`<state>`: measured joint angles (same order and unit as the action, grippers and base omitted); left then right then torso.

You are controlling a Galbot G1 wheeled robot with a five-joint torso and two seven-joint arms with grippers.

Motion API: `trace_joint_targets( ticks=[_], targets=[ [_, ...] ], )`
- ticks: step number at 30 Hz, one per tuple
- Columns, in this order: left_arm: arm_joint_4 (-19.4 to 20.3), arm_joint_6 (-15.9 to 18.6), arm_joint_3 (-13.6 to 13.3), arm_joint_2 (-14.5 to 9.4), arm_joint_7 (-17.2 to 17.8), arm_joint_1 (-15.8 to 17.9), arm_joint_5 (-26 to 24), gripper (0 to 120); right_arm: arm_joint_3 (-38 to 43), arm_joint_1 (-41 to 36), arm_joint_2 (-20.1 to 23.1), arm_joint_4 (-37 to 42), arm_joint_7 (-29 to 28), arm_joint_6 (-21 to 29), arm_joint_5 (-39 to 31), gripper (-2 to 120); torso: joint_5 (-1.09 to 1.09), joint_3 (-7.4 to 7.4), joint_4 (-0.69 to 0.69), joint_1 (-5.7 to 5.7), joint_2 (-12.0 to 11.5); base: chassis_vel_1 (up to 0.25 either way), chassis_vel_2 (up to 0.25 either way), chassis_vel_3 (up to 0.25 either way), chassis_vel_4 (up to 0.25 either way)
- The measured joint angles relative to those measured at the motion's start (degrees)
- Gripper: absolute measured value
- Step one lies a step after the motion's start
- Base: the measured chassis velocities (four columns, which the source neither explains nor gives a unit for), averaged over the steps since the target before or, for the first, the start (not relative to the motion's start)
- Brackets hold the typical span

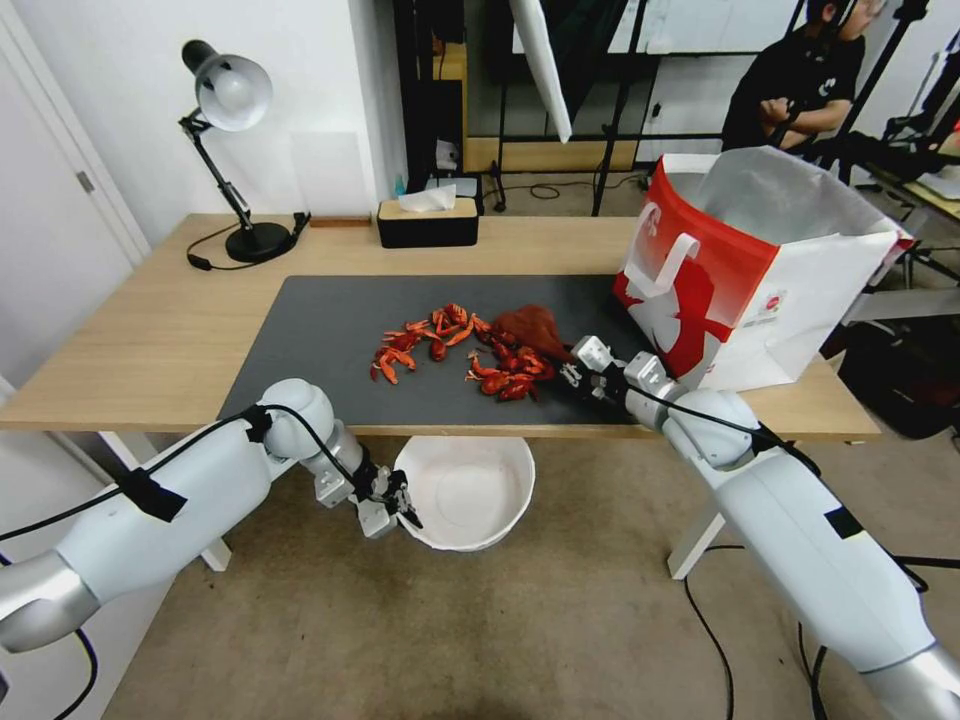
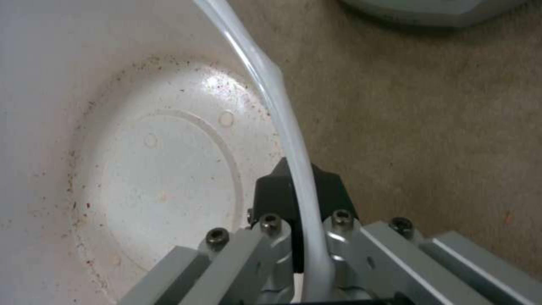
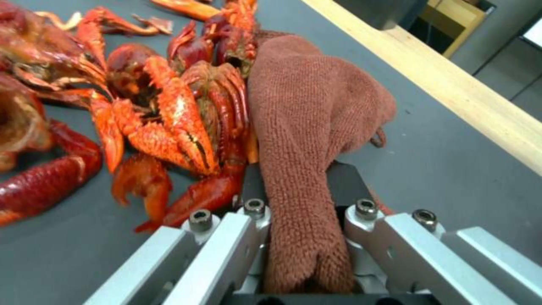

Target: Sweep shrimp from table into container with towel, then put container into takeout bag.

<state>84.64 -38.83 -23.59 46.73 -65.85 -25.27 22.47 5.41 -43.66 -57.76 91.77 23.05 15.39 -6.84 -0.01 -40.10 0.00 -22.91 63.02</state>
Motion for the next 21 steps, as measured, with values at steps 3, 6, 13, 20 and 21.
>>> trace_joint_targets(
  ticks=[3,6,13,20,21],
  targets=[
    [-0.26,0.01,0.04,0.0,0.06,0.23,-0.24,0,-0.23,-0.34,-0.01,0.46,0.09,-0.13,-0.09,8,0.0,0.0,0.0,0.0,0.0,0.0,0.0,0.0,0.0],
    [-0.54,0.01,0.1,0.0,0.16,0.47,-0.46,0,-0.45,-0.78,-0.13,1.0,0.11,-0.18,-0.09,8,0.0,0.0,0.0,0.0,0.0,0.0,0.0,0.0,0.0],
    [-1.13,0.19,0.14,0.13,0.32,0.58,-1.16,0,-0.83,-1.92,-0.37,2.53,0.1,-0.29,0.08,8,0.0,0.0,0.0,0.0,0.0,0.0,0.0,0.0,0.0],
    [-1.6,0.28,0.16,0.27,0.33,0.71,-1.8,0,-0.96,-3.43,-0.65,4.21,-0.01,-0.29,0.87,8,0.0,0.0,0.0,0.0,0.0,0.0,0.0,0.0,0.0],
    [-1.6,0.35,0.17,0.26,0.33,0.77,-2.01,0,-0.96,-3.76,-0.74,4.49,-0.18,-0.28,1.11,8,0.0,0.0,0.0,0.0,0.0,0.0,0.0,0.0,0.0]
  ],
)
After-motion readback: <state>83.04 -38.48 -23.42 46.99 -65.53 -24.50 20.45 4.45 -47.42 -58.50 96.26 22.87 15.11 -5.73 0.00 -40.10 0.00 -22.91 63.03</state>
